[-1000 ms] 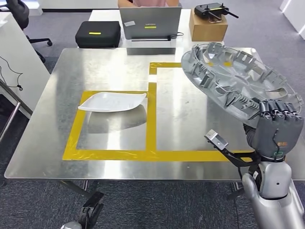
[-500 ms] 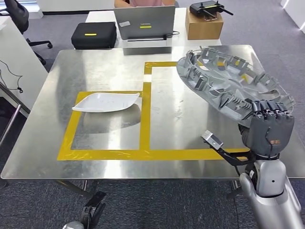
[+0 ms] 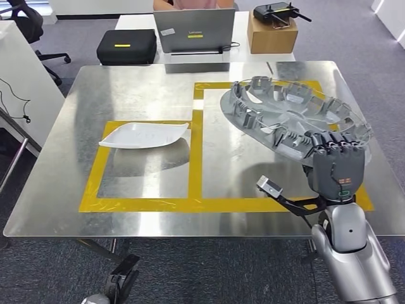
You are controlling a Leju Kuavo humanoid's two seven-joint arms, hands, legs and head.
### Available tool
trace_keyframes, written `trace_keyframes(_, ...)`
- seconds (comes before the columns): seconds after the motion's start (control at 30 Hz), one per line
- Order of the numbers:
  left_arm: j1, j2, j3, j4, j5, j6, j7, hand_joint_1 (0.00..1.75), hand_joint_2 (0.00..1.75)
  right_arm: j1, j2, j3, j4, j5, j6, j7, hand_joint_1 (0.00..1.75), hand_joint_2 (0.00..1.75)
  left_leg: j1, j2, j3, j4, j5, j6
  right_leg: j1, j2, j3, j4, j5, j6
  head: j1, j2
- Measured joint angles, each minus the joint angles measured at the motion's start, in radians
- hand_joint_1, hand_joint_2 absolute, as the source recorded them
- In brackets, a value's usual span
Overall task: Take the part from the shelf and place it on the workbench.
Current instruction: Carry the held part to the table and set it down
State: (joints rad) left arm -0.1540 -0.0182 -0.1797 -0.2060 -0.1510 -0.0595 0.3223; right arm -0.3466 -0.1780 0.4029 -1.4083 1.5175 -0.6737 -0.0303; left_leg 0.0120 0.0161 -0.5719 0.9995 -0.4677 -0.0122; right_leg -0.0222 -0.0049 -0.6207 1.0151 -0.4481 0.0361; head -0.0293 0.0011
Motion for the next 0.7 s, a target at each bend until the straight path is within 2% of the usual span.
trace_keyframes(0.17,0.000,0.000,0.000,0.000,-0.007,-0.004,0.000,0.00,0.00,-0.050,0.017,-0.005,0.139,-0.073,0.000,-0.080,1.75,1.75,0.000,0.000,0.000,0.001,0.000,0.000,0.000,0.000,0.000,0.000,0.001,0.000,0.000,0.000)
trace_keyframes(0.3,-0.001,0.000,0.000,0.000,-0.014,-0.006,0.000,0.00,0.00,-0.116,0.043,-0.005,0.318,-0.201,0.013,-0.103,1.75,1.75,0.000,0.000,-0.001,0.001,0.000,0.000,0.000,0.000,0.000,0.000,0.001,0.000,0.000,0.000)
trace_keyframes(0.43,0.001,0.000,0.001,0.000,-0.016,-0.006,0.000,0.00,0.00,-0.188,0.071,-0.001,0.492,-0.371,0.099,-0.116,1.75,1.75,0.000,0.000,0.000,0.001,0.001,0.000,0.000,0.000,0.000,0.000,0.002,0.000,0.000,0.000)
trace_keyframes(0.63,0.009,0.001,0.002,0.000,-0.017,-0.006,0.001,0.00,0.00,-0.247,0.097,-0.002,0.641,-0.493,0.209,-0.128,1.75,1.75,0.000,0.000,-0.001,0.001,0.001,0.000,0.000,-0.001,0.000,0.000,0.002,0.000,0.000,0.000)
trace_keyframes(0.67,0.009,0.001,0.002,0.000,-0.017,-0.006,0.002,0.00,0.00,-0.254,0.100,-0.002,0.656,-0.507,0.224,-0.128,1.54,1.75,0.000,0.000,-0.001,0.001,0.001,0.000,0.000,-0.001,0.000,0.000,0.002,0.000,0.000,0.000)
trace_keyframes(0.7,0.010,0.001,0.002,0.000,-0.017,-0.006,0.002,0.00,0.00,-0.259,0.103,-0.003,0.668,-0.516,0.234,-0.128,1.10,1.75,0.000,0.000,-0.001,0.001,0.001,0.000,0.000,-0.001,0.000,0.000,0.002,0.000,0.000,0.000)
